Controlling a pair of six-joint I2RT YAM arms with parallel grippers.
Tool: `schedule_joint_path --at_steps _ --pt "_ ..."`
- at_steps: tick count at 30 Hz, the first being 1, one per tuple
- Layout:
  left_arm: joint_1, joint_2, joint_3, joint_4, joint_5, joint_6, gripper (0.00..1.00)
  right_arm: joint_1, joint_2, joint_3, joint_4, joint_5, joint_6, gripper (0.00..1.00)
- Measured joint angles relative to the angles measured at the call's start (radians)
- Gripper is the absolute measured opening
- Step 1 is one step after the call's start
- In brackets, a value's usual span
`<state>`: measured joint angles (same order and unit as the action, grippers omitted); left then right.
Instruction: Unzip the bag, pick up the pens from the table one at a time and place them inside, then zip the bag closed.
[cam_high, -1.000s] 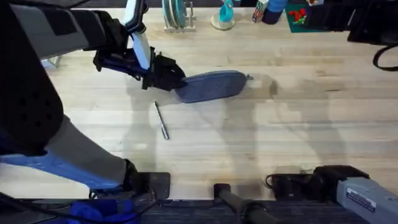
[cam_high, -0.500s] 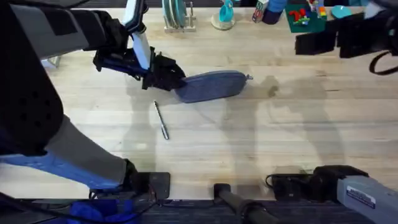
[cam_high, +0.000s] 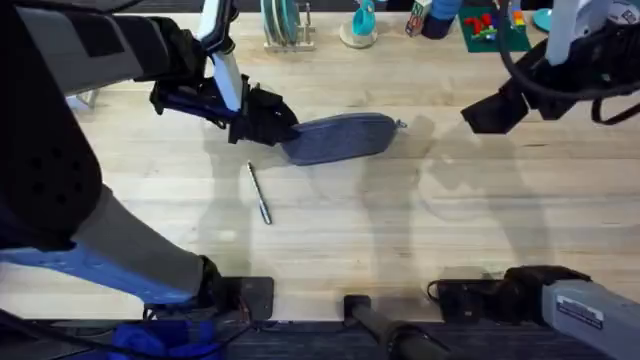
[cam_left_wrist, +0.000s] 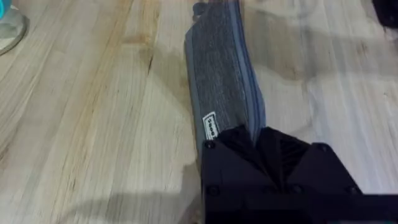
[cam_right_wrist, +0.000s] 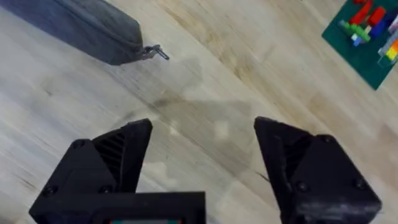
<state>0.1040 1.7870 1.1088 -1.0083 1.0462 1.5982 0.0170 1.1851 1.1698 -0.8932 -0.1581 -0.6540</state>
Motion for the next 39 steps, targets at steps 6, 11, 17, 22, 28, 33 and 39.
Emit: schedule_joint_path --at_steps 6,11,17,22,28,33,39 --pt "0.0 0.0 0.0 0.004 0.0 0.0 0.042 0.0 0.043 0.003 -0.001 -0.015 -0.072 0.997" --pt "0.0 0.0 0.0 0.006 0.0 0.0 0.042 0.0 0.11 0.003 0.0 -0.05 -0.162 0.996" --pt "0.0 0.0 0.0 0.006 0.0 0.0 0.042 0.0 0.188 0.004 0.017 -0.071 -0.257 0.995" --pt "0.0 0.0 0.0 0.006 0.0 0.0 0.042 0.0 0.262 0.004 0.076 -0.102 -0.291 0.995" --pt "0.0 0.0 0.0 0.006 0.0 0.0 0.042 0.0 0.337 0.004 0.149 -0.126 -0.334 0.961" --pt "0.0 0.0 0.0 0.006 0.0 0.0 0.042 0.0 0.383 0.004 0.26 -0.13 -0.357 0.957" --pt "0.0 0.0 0.0 0.006 0.0 0.0 0.042 0.003 0.396 0.004 0.34 -0.135 -0.372 0.966"
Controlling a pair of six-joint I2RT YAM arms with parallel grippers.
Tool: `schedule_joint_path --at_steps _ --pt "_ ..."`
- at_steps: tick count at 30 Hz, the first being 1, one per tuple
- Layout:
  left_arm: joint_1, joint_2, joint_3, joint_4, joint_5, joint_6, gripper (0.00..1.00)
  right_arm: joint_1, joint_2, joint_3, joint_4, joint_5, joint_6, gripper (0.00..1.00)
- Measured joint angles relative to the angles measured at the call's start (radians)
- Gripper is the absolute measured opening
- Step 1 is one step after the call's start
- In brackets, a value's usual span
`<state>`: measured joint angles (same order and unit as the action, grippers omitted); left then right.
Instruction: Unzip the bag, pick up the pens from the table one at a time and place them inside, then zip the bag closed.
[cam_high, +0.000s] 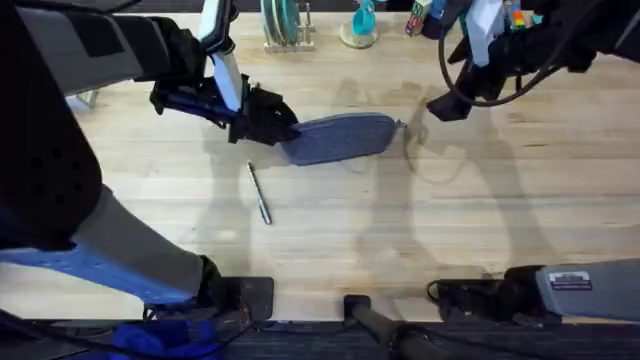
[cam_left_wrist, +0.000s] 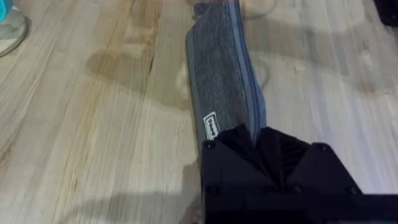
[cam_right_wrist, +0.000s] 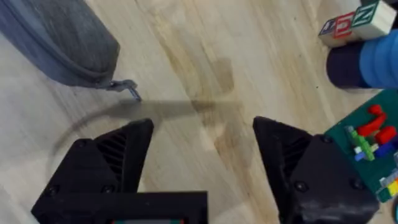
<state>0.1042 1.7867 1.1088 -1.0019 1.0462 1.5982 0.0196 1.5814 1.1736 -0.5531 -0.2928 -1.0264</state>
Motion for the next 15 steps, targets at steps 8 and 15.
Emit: schedule_joint_path --at_steps 8,15 --pt "0.0 0.0 0.0 0.0 0.0 0.0 0.042 0.006 0.0 0.0 0.004 -0.039 -0.007 0.996" --pt "0.0 0.0 0.0 0.0 0.0 0.0 0.042 0.006 0.0 0.0 -0.001 -0.125 -0.006 0.996"
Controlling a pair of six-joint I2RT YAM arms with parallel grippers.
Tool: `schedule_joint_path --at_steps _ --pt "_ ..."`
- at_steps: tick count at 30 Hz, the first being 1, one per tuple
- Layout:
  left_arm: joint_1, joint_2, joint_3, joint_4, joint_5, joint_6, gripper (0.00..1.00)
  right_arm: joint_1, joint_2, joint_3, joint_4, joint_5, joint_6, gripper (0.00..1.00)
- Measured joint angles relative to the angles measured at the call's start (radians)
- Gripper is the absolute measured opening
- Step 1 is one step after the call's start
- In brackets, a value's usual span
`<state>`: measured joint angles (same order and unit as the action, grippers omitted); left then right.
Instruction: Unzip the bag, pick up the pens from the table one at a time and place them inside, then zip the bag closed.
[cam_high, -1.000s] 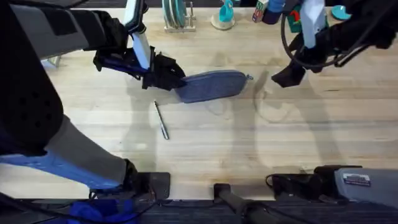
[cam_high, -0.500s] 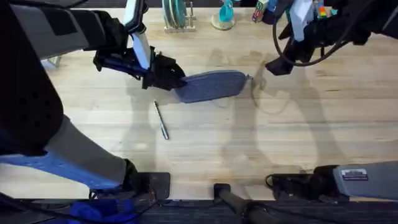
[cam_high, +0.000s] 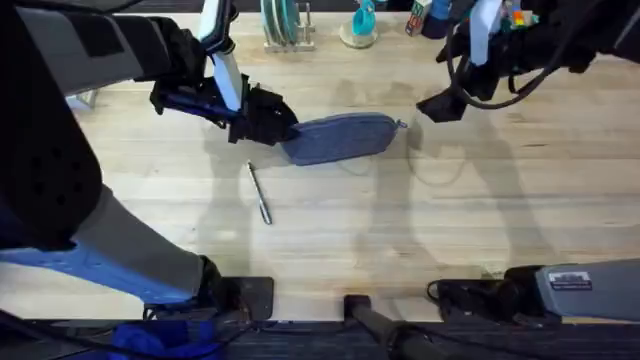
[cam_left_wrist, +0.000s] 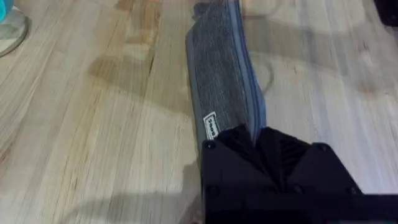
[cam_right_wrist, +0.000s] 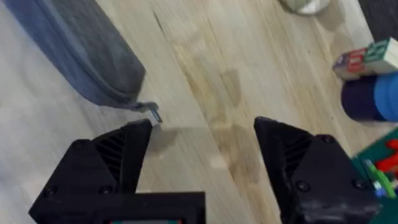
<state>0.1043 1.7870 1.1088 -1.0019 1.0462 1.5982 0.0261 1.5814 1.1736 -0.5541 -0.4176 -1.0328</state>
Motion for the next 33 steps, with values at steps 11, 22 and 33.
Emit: schedule_joint_path --at_steps 11,22,33 --pt "0.0 0.0 0.0 0.0 0.0 0.0 0.042 0.0 0.0 0.0 -0.076 -0.133 0.0 0.996" --pt "0.0 0.0 0.0 0.0 0.0 0.0 0.042 0.0 0.026 0.002 -0.165 -0.166 -0.099 0.996" --pt "0.0 0.0 0.0 0.0 0.0 0.0 0.042 0.0 0.089 0.002 -0.177 -0.182 -0.224 0.996"
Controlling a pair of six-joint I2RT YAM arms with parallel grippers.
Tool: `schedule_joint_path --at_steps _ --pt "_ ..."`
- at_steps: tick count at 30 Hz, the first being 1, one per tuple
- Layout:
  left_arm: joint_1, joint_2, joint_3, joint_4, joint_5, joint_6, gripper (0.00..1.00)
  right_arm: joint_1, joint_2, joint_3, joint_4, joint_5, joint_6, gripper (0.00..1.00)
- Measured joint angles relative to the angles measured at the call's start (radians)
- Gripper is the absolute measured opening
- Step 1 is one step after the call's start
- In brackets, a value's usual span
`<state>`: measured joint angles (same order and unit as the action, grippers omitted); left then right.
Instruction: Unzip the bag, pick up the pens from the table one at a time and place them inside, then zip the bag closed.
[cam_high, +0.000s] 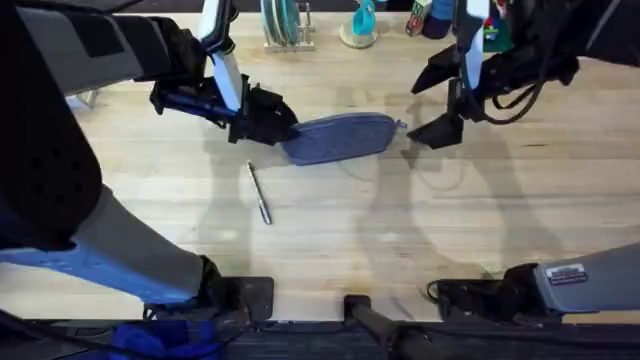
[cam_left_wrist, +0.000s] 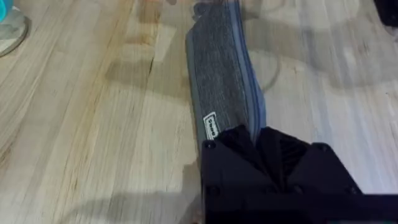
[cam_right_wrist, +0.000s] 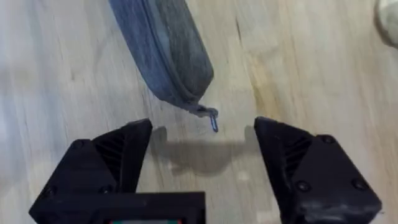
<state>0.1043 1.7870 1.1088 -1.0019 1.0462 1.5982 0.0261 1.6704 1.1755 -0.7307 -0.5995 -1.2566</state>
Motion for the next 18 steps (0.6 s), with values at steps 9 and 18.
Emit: schedule_joint_path --at_steps 9,18 --pt "0.0 0.0 0.0 0.0 0.0 0.0 0.042 0.0 0.075 0.0 -0.007 0.0 -0.13 0.996" --pt "0.0 0.0 0.0 0.0 0.0 0.0 0.042 -0.019 0.128 0.001 -0.056 -0.024 -0.264 0.996"
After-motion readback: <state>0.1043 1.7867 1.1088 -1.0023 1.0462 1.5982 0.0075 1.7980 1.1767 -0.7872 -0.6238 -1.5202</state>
